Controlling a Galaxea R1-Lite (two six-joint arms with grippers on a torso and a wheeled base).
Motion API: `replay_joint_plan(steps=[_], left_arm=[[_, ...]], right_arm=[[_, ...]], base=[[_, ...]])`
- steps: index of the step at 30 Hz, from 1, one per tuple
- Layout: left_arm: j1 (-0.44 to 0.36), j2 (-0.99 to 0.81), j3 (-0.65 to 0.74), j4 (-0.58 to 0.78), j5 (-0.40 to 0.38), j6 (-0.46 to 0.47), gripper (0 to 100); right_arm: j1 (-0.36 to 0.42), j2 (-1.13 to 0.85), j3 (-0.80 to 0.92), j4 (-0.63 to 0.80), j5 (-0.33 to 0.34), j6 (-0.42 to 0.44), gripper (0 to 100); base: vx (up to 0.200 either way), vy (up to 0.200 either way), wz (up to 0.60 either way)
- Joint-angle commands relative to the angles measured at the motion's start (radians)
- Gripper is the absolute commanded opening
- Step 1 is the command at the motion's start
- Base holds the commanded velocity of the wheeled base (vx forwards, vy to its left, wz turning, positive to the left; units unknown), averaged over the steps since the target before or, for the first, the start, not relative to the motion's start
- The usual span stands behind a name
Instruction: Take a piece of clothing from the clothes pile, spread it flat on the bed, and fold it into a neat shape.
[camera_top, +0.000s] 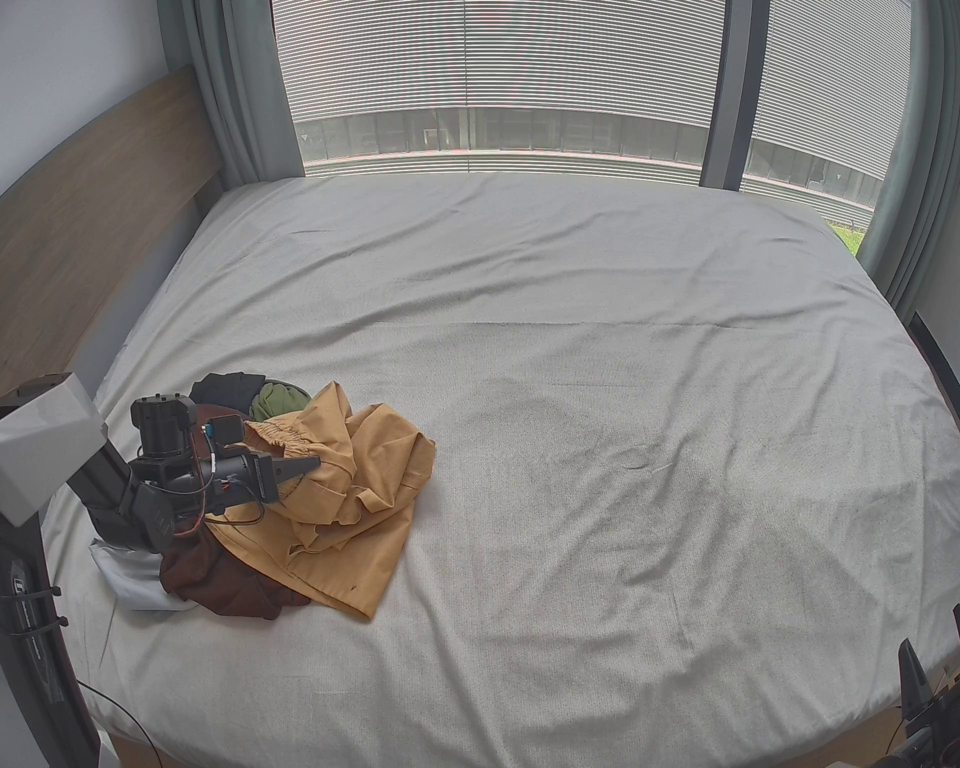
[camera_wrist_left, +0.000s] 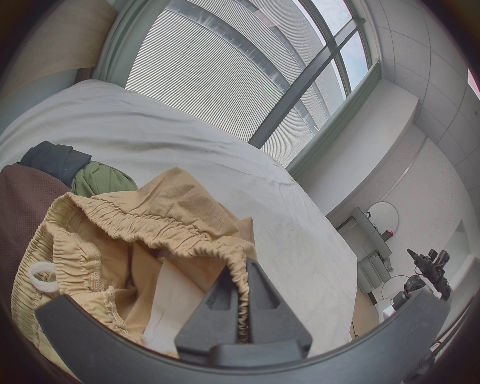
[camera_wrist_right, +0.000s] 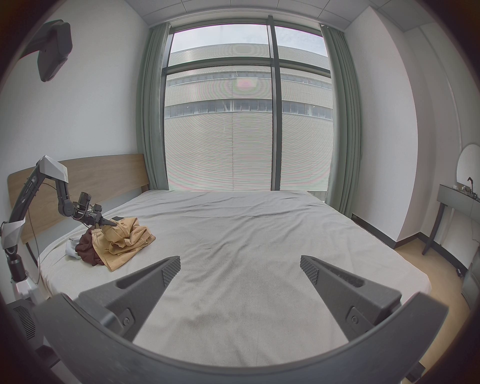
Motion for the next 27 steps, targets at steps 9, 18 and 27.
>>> replay_joint_plan(steps=[9, 18, 27], left_arm=[[-0.017, -0.091, 0.010, -0.001, -0.022, -0.135, 0], [-0.070, -0.256, 0.010, -0.073, -0.027, -0.473, 0], [-0.123, -0.266, 0.021, -0.102, -0.014, -0.602, 0]], right_arm=[[0.000, -0.015, 0.018, 0.000, 0.000, -0.001, 100], [0.000, -0.015, 0.018, 0.001, 0.000, -0.001, 100], [-0.001, -0.015, 0.018, 0.001, 0.000, 0.001, 100]], base=[[0.000, 0.000, 0.00], [0.000, 0.000, 0.00], [0.000, 0.000, 0.00]])
